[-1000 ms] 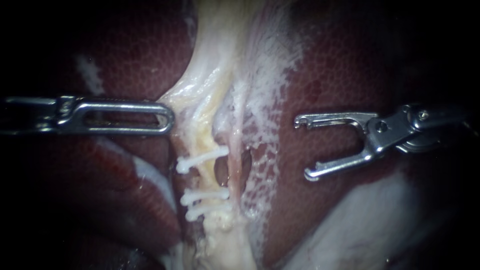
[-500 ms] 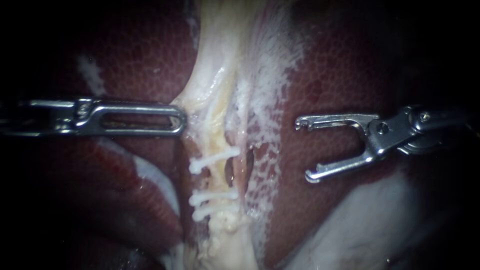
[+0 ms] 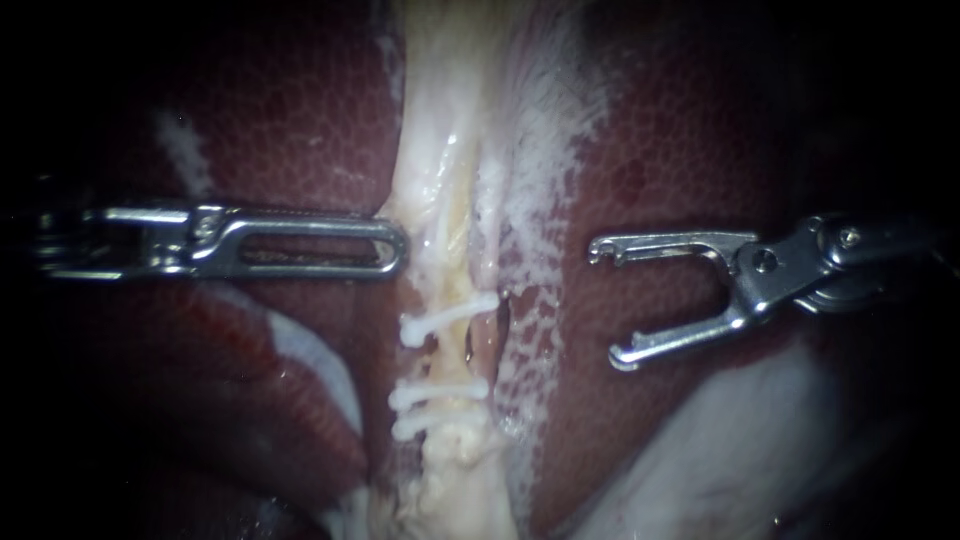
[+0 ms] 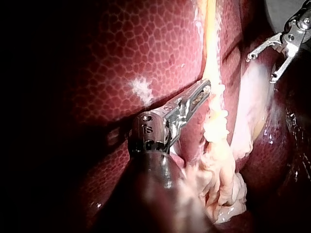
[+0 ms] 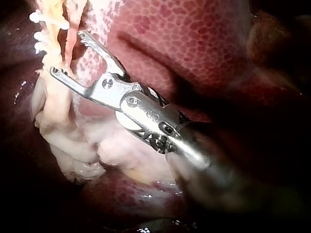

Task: Going back third clip left tube

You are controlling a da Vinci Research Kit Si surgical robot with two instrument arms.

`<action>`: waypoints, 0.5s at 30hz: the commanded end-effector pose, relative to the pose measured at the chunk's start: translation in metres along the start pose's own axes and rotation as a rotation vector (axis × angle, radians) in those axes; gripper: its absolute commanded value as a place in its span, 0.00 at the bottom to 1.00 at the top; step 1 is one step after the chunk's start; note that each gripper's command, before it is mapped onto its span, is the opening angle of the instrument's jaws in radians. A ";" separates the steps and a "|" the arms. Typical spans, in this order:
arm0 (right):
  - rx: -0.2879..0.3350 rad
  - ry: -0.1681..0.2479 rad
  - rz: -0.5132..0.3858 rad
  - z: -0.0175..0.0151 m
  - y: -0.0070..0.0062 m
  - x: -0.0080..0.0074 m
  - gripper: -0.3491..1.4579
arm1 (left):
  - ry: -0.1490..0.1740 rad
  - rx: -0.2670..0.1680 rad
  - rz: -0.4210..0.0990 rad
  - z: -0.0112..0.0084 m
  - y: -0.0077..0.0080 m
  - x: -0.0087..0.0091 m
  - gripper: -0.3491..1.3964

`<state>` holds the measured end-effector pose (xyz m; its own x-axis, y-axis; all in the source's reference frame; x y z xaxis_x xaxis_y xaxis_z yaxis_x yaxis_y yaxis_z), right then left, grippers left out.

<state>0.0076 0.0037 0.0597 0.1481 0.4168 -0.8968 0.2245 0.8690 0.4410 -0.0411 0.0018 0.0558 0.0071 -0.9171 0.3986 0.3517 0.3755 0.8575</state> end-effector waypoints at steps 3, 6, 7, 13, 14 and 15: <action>0.000 0.000 0.000 0.0000 0.0000 0.0000 0.52 | 0.000 0.000 0.000 0.0000 -0.0001 0.0000 0.00; 0.000 0.000 0.000 0.0000 0.0000 0.0000 0.52 | 0.001 0.002 0.001 0.0000 -0.0001 0.0000 0.00; 0.000 0.000 0.000 0.0000 0.0000 0.0000 0.52 | 0.001 0.003 0.001 0.0001 -0.0002 0.0000 0.00; 0.000 0.000 0.000 -0.0001 0.0000 0.0000 0.52 | 0.001 0.002 0.001 0.0002 -0.0003 0.0001 0.00; 0.000 0.000 0.000 -0.0001 0.0000 0.0000 0.52 | 0.001 0.001 0.001 0.0003 -0.0003 0.0001 0.00; 0.000 0.000 0.000 -0.0001 0.0000 0.0000 0.52 | 0.002 0.004 0.001 0.0003 -0.0003 0.0001 0.00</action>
<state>0.0075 0.0037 0.0597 0.1485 0.4167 -0.8968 0.2247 0.8689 0.4409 -0.0415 0.0017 0.0556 0.0092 -0.9168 0.3993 0.3486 0.3772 0.8580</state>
